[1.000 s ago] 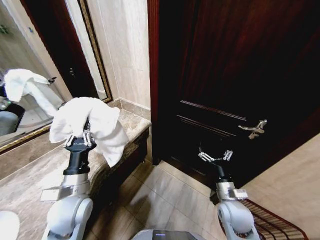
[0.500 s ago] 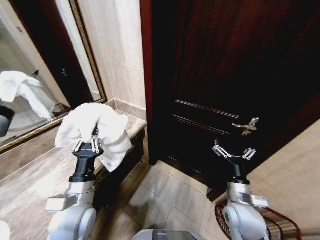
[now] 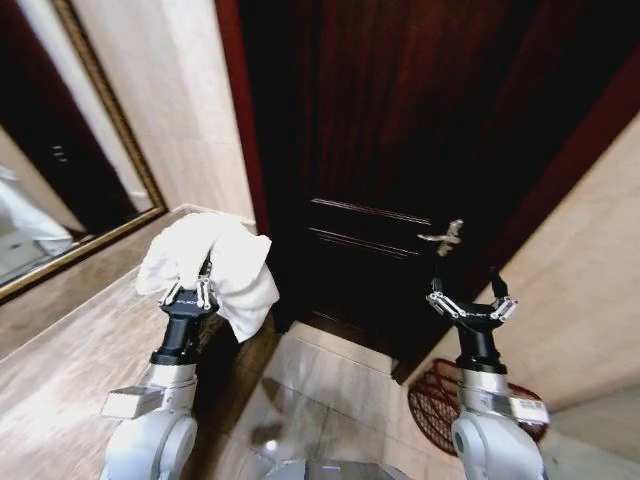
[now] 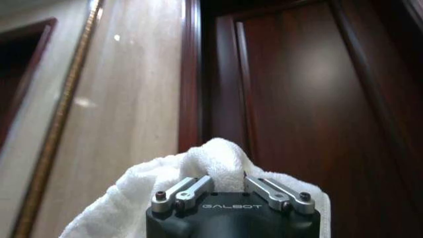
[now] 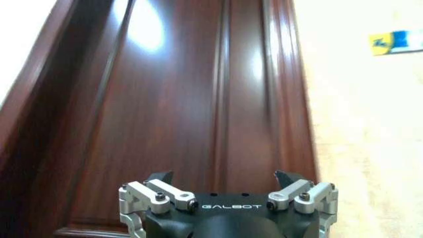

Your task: Discard the used towel into the hamper.

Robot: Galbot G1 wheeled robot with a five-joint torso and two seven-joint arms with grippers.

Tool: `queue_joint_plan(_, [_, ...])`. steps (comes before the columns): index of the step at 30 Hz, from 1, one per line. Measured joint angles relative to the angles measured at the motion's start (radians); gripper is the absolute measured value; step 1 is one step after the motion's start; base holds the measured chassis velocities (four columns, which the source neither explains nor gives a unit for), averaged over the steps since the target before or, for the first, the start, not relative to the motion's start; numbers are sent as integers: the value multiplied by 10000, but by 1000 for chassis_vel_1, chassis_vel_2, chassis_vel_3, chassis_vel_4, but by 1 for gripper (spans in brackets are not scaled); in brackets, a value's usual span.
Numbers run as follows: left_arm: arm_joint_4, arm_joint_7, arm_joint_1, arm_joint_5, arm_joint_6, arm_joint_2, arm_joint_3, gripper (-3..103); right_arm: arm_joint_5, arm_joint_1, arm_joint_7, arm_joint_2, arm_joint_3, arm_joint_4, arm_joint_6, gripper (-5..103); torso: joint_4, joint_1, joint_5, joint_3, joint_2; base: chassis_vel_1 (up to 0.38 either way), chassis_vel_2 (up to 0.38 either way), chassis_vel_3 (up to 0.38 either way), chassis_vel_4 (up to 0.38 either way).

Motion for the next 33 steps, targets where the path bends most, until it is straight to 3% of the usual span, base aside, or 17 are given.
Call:
queue_joint_plan(14, [2,-187,-101,-47,22,-82,-144,7,-5,-98,-98,26,-44,196,-28,100,-1,0,1,1,0,-134,-127,-125,-133])
queue_joint_plan(19, [34,-19,-109,-198,-244,-148,-128,7,0,-133,-98,38,-19,364,-15,100,-6,1,2,0,0,-118,-100,-105,-96])
queue_joint_plan(33, [94,2,-177,-377,-335,-166,-143,7,-21,-170,-148,42,-35,495,-77,100,-2,1,1,1,-1,-7,-10,-11,-17])
